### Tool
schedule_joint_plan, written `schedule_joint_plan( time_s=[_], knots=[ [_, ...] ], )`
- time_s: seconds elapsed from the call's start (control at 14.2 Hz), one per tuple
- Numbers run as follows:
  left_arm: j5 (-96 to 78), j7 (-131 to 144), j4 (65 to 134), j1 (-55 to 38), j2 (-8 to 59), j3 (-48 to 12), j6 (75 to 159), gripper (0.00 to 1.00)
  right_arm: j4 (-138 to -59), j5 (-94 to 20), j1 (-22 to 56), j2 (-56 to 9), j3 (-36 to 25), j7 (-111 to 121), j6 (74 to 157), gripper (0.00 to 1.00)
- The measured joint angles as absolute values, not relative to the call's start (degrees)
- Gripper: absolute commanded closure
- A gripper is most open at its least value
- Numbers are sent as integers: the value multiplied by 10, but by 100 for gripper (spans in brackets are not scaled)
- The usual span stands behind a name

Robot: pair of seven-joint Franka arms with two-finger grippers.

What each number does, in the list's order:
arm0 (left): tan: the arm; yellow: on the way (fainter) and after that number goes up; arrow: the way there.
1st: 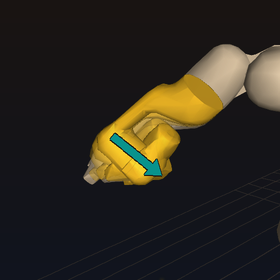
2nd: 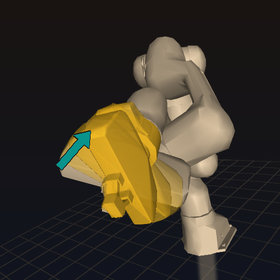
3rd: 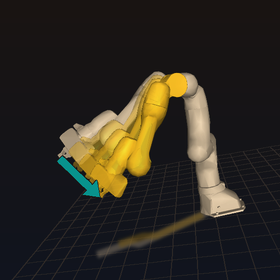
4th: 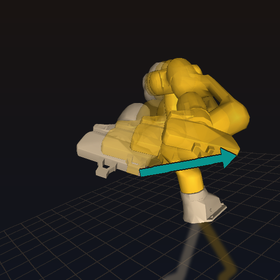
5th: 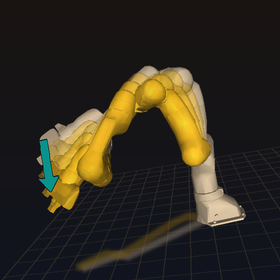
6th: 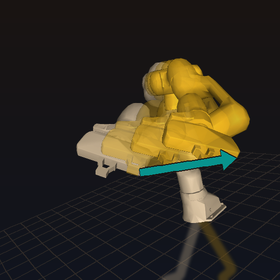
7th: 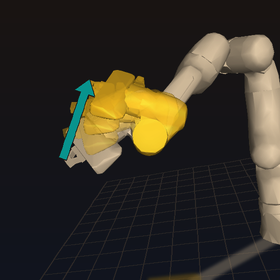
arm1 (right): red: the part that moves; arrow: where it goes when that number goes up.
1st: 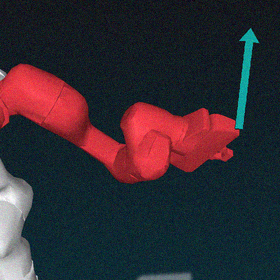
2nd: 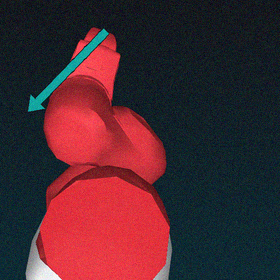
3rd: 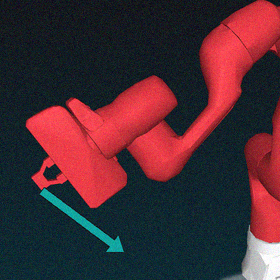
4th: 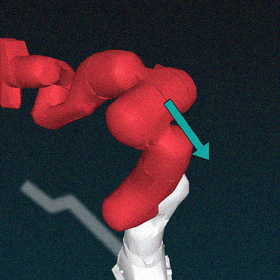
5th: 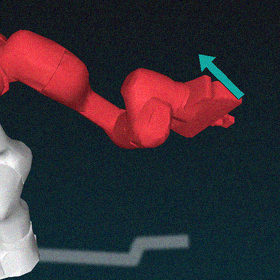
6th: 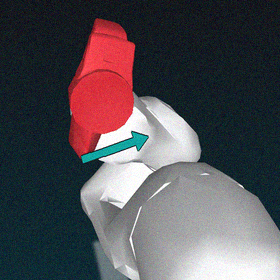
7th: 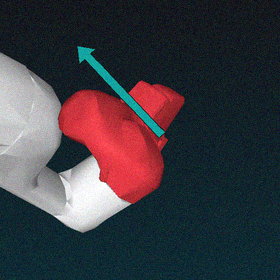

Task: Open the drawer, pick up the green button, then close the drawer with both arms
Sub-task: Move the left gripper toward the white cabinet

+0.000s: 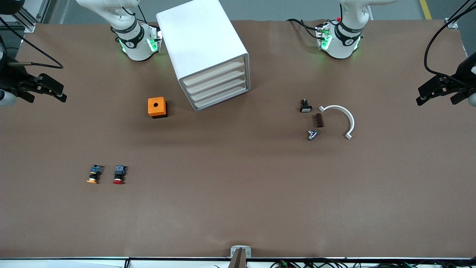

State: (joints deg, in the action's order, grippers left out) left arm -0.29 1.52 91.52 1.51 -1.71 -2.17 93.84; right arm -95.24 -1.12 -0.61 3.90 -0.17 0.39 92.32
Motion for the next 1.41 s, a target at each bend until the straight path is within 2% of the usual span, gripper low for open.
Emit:
schedule_joint_plan(
  time_s=[0.71, 1.13, 1.41],
  knots=[
    [-3, 16, 915, 21, 11, -20, 931, 1, -953, -11, -6, 39, -1, 4, 924, 0],
    [-3, 85, 915, 11, 101, -24, 931, 1, -953, -11, -6, 39, -1, 4, 924, 0],
    [-2, 173, 915, -37, 176, -28, 931, 1, -954, -11, -6, 39, -1, 4, 924, 0]
  ],
)
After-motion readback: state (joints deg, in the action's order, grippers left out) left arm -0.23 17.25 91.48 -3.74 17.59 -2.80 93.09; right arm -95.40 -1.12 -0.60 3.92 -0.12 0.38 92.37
